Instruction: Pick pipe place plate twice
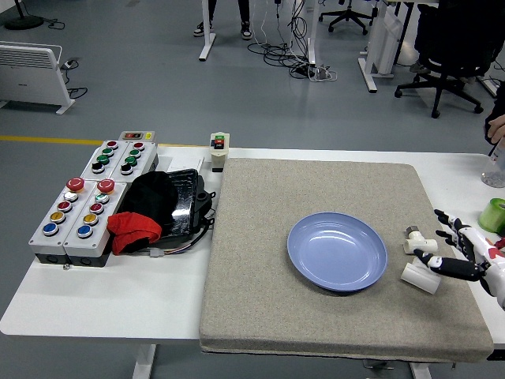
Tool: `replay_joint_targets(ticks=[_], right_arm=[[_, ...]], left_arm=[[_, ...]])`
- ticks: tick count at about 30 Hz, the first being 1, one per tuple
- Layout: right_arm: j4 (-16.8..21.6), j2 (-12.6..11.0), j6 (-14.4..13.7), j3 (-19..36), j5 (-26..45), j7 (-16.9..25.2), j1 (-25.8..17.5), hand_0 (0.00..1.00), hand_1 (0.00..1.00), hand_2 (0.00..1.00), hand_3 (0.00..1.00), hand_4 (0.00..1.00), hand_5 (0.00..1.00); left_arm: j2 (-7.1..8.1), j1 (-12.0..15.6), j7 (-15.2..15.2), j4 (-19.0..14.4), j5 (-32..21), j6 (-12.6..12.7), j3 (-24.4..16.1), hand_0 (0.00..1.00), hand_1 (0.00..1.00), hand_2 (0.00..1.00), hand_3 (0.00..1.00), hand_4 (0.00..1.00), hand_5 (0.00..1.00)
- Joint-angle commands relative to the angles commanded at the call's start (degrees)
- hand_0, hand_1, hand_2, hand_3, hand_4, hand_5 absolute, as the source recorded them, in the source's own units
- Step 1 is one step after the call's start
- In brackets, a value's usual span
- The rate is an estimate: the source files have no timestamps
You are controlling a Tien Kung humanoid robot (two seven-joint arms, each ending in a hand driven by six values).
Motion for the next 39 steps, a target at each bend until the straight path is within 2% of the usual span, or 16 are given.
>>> replay_joint_targets(ticks=[4, 9, 17, 18, 24, 25, 29, 30, 36, 37, 39], right_arm=[[0.06, -0.36, -0.36, -2.17, -6.69, -0.52, 0.05, 0.998, 0.942, 0.998, 0.992, 0.796, 0.250], [-2.64, -0.07, -2.65, -4.50, -17.71, -0.75, 1.14, 0.998, 0.944, 0.998, 0.990, 0.798, 0.249], [-6.77, 0.91, -4.39, -6.22, -18.55, -0.79, 2.83, 0.998, 0.923, 0.998, 0.968, 0.809, 0.256], [-7.43, 0.97, -5.01, -6.61, -18.67, -0.90, 3.13, 0.893, 0.828, 0.848, 0.865, 0.779, 0.256], [-10.58, 1.71, -7.79, -7.10, -19.90, 0.01, 4.57, 0.893, 0.828, 0.848, 0.865, 0.779, 0.256], [-11.17, 1.82, -8.43, -7.29, -19.98, 0.50, 4.79, 0.678, 0.643, 0.580, 0.704, 0.657, 0.150], [-12.56, 2.07, -9.76, -7.80, -20.97, 1.46, 5.20, 0.678, 0.643, 0.580, 0.704, 0.657, 0.150], [-12.78, 2.11, -9.86, -7.80, -20.90, 1.77, 5.18, 0.463, 0.473, 0.480, 0.563, 0.527, 0.066], [-11.80, 1.81, -11.04, -7.93, -20.31, 2.89, 4.65, 0.463, 0.473, 0.480, 0.563, 0.527, 0.066], [-10.97, 1.69, -11.76, -7.91, -20.03, 3.20, 4.42, 0.385, 0.419, 0.457, 0.543, 0.480, 0.072], [-9.81, 1.50, -12.55, -8.01, -19.72, 3.50, 4.21, 0.385, 0.419, 0.457, 0.543, 0.480, 0.072]], left_arm=[[0.02, -0.02, 0.03, 0.01, 0.02, -0.01, -0.05, 0.702, 0.687, 0.717, 0.669, 0.355, 0.998], [0.00, -0.01, 0.07, 0.00, -0.01, -0.01, -0.01, 0.702, 0.686, 0.717, 0.670, 0.356, 0.998], [-0.03, 0.04, 0.06, 0.00, -0.11, -0.02, -0.02, 0.702, 0.686, 0.717, 0.670, 0.356, 0.998], [-0.03, 0.04, 0.07, -0.01, -0.08, -0.03, -0.03, 0.700, 0.687, 0.717, 0.671, 0.356, 0.998], [-0.09, 0.07, 0.05, -0.01, -0.18, 0.00, -0.07, 0.700, 0.687, 0.717, 0.671, 0.356, 0.998], [-0.11, 0.06, 0.06, -0.01, -0.17, 0.01, -0.08, 0.702, 0.687, 0.716, 0.671, 0.356, 0.998], [-0.23, 0.12, 0.11, 0.03, -0.37, 0.04, 0.10, 0.702, 0.687, 0.716, 0.671, 0.356, 0.998], [-0.23, 0.15, 0.11, 0.04, -0.40, 0.03, 0.08, 0.702, 0.686, 0.717, 0.670, 0.354, 0.998], [-0.27, 0.27, 0.16, 0.08, -0.62, 0.04, 0.36, 0.702, 0.686, 0.717, 0.670, 0.354, 0.998], [-0.28, 0.32, 0.15, 0.09, -0.68, 0.05, 0.40, 0.702, 0.687, 0.717, 0.670, 0.351, 0.998], [-0.27, 0.38, 0.16, 0.09, -0.72, 0.04, 0.49, 0.702, 0.687, 0.717, 0.670, 0.351, 0.998]])
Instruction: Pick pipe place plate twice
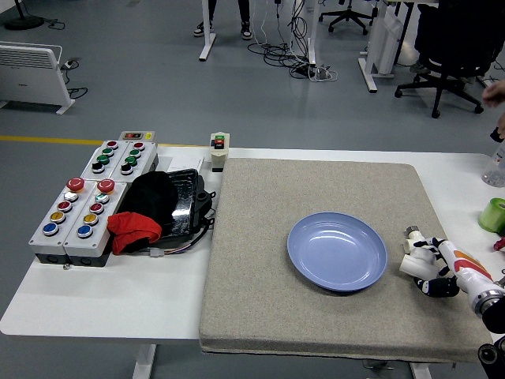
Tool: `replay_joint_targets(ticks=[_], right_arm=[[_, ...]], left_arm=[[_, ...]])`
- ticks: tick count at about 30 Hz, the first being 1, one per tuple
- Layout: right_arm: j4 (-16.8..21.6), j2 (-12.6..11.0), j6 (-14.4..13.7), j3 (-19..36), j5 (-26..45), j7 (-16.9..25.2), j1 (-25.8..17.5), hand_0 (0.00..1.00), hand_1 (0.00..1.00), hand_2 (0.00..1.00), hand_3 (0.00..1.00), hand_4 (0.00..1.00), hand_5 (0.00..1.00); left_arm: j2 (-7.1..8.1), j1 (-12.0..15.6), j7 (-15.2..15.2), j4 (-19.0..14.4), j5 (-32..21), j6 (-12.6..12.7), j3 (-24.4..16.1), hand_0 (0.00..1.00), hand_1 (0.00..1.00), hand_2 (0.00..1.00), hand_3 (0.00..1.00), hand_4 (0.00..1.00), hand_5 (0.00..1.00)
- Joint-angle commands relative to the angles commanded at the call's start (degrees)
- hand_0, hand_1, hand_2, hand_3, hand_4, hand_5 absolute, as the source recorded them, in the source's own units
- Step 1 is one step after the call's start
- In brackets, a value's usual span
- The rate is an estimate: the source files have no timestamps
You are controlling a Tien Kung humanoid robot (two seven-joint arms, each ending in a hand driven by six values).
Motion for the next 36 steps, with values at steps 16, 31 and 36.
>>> replay_joint_targets(ticks=[16, 31, 36], right_arm=[[1.67, 2.19, 0.24, -13.11, 1.85, -0.74, 7.25, 0.753, 0.725, 0.693, 0.663, 0.568, 0.162], [-2.51, 2.60, 2.92, -13.44, 1.98, 0.82, 9.29, 0.998, 0.955, 0.998, 0.998, 0.859, 0.345], [-2.88, 1.80, 3.34, -11.45, 4.25, 1.27, 9.80, 0.998, 0.951, 0.998, 0.998, 0.861, 0.350]], left_arm=[[0.21, 0.59, 0.08, -0.08, -0.04, 0.12, -0.05, 0.702, 0.686, 0.716, 0.666, 0.352, 0.998], [0.30, 0.39, -0.16, -0.29, -0.04, 0.23, 0.07, 0.701, 0.684, 0.714, 0.665, 0.352, 0.998], [0.29, 0.43, -0.18, -0.25, -0.19, 0.18, 0.25, 0.701, 0.684, 0.714, 0.664, 0.352, 0.998]])
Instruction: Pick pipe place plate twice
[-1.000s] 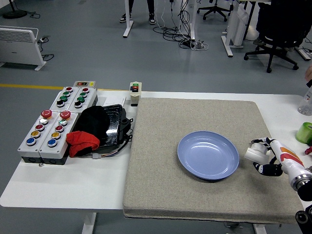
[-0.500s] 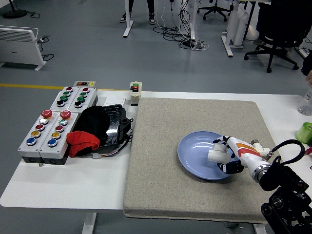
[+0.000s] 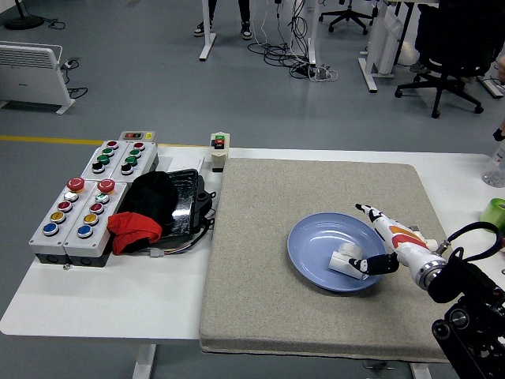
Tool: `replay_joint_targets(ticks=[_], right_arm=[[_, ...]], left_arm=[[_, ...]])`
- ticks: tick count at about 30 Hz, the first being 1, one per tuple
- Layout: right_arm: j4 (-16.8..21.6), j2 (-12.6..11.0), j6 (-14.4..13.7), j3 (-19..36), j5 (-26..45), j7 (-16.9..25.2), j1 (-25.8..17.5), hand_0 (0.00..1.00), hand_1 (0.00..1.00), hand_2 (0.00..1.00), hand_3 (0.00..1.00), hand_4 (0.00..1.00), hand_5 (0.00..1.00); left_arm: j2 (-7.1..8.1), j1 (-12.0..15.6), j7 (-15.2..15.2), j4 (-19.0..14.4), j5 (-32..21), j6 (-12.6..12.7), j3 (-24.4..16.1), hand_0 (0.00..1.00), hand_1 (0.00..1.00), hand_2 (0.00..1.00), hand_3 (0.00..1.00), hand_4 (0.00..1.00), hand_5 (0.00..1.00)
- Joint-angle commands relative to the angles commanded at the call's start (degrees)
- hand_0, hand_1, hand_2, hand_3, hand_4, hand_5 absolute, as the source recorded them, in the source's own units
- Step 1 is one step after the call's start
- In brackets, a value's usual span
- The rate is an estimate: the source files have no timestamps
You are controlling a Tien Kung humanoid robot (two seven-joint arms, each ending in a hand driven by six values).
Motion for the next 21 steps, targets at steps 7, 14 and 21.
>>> replay_joint_targets(ticks=[7, 14, 21], right_arm=[[-6.72, -1.50, -2.42, 4.51, -2.23, -0.01, 4.57, 0.998, 0.937, 0.998, 0.976, 0.843, 0.349], [-16.18, -2.38, -0.49, 5.49, -2.26, -0.18, 9.17, 0.998, 0.934, 0.998, 0.964, 0.836, 0.352], [-22.19, -2.45, 1.69, 3.56, -1.86, -0.39, 11.40, 0.998, 0.932, 0.998, 0.960, 0.825, 0.349]], left_arm=[[-0.12, -0.39, 0.00, -0.02, 0.10, 0.02, -0.37, 0.701, 0.684, 0.713, 0.661, 0.353, 0.998], [-0.16, -0.50, 0.07, 0.00, 0.14, 0.04, -0.51, 0.701, 0.684, 0.714, 0.661, 0.353, 0.998], [-0.24, -0.52, 0.12, 0.01, 0.05, 0.09, -0.51, 0.701, 0.684, 0.714, 0.662, 0.353, 0.998]])
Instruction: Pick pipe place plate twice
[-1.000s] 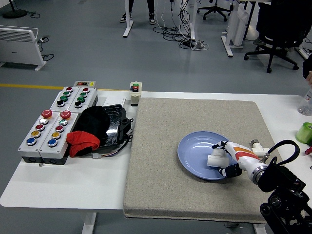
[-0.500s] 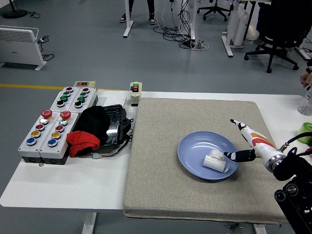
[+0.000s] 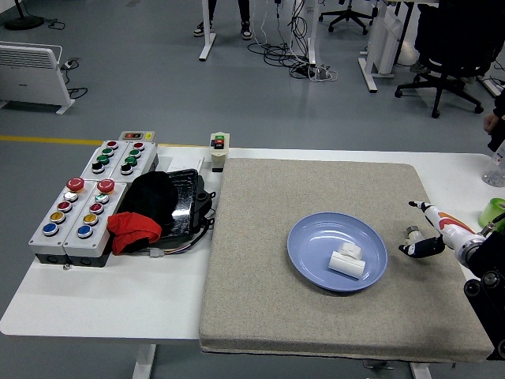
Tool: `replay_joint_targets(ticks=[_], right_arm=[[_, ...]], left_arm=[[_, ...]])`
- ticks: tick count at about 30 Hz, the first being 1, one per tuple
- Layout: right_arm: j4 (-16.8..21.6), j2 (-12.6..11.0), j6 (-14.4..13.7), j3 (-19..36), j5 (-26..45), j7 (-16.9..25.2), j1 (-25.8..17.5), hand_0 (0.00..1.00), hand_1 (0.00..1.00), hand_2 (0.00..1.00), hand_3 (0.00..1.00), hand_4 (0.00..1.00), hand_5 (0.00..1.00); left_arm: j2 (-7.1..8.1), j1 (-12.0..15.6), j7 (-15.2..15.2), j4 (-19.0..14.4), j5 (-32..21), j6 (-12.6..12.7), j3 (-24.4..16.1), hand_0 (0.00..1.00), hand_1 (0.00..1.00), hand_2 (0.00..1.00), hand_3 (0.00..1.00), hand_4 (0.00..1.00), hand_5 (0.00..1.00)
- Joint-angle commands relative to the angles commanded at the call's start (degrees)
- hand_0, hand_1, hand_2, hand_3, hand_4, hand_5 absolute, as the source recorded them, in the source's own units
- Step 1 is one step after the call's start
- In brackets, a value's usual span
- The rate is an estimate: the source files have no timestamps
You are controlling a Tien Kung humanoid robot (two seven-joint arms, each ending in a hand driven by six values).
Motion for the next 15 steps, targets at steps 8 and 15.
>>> replay_joint_targets(ticks=[8, 15], right_arm=[[-7.02, 1.00, -1.77, -2.68, -1.18, 0.63, 3.37, 0.916, 0.867, 0.940, 0.891, 0.782, 0.326], [-12.23, 0.99, -1.56, -6.13, -3.03, 0.56, 5.74, 0.633, 0.654, 0.650, 0.722, 0.633, 0.186]], left_arm=[[-0.04, 0.04, 0.03, 0.00, -0.14, 0.01, 0.21, 0.701, 0.684, 0.714, 0.662, 0.354, 0.998], [-0.07, -0.03, 0.00, -0.02, -0.11, 0.03, 0.05, 0.701, 0.685, 0.714, 0.662, 0.353, 0.998]])
